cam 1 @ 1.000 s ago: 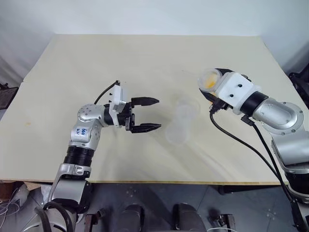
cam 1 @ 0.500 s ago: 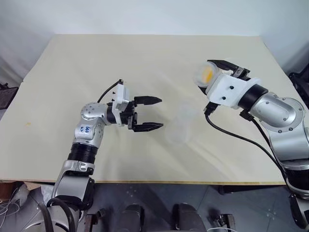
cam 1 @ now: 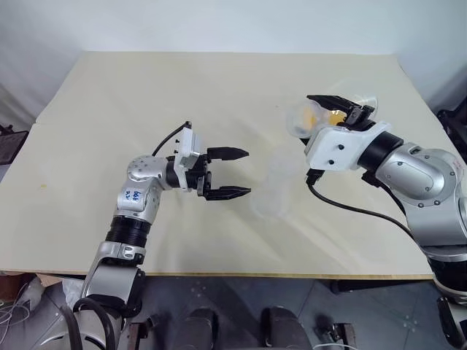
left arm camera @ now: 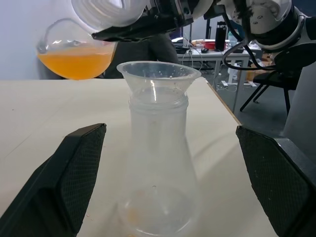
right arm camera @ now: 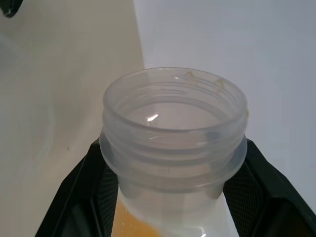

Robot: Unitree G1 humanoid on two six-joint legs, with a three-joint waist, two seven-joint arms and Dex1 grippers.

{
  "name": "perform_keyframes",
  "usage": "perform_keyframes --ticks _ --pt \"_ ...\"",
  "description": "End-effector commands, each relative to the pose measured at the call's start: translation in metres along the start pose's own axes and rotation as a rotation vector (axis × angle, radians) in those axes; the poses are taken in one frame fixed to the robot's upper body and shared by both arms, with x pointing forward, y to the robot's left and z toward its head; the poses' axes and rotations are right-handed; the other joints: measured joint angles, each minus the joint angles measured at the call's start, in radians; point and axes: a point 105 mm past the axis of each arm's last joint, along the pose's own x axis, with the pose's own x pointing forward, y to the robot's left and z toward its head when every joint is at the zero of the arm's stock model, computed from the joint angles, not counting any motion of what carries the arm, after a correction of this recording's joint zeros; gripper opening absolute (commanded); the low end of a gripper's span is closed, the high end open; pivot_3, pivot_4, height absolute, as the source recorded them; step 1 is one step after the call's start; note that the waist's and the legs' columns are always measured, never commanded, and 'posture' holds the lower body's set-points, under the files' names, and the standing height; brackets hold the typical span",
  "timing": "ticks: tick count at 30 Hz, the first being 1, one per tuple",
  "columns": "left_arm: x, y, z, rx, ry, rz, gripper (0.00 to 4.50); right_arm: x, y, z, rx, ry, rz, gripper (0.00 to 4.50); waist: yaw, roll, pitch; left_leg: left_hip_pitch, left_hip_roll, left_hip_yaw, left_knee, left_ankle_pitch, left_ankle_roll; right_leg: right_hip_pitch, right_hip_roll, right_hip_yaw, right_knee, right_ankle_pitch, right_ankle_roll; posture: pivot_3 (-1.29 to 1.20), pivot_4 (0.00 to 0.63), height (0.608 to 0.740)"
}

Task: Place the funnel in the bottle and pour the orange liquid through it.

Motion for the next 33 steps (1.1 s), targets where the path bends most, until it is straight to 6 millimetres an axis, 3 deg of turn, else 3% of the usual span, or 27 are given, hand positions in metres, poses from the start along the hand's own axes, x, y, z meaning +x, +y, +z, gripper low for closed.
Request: perform_keyframes --ticks 1,33 --pt "0.007 0.001 0.013 0.057 -0.009 -0.031 4.5 -0.006 -0.011 0.01 -0.087 -0.022 -0.045 2.46 0.0 0.0 0.0 0.0 0.0 0.0 0.0 0.0 0.0 0.0 0.0 0.0 0.0 0.0 0.0 0.0 0.15 0.74" --pt "0.013 0.006 0.011 0.057 -0.017 -0.049 4.5 -0.013 -0.002 0.0 -0.236 0.081 -0.057 2.46 0.001 0.0 0.0 0.0 -0.003 0.0 0.0 0.0 0.0 0.0 0.0 0.0 0.001 0.0 0.0 0.0 0.15 0.74"
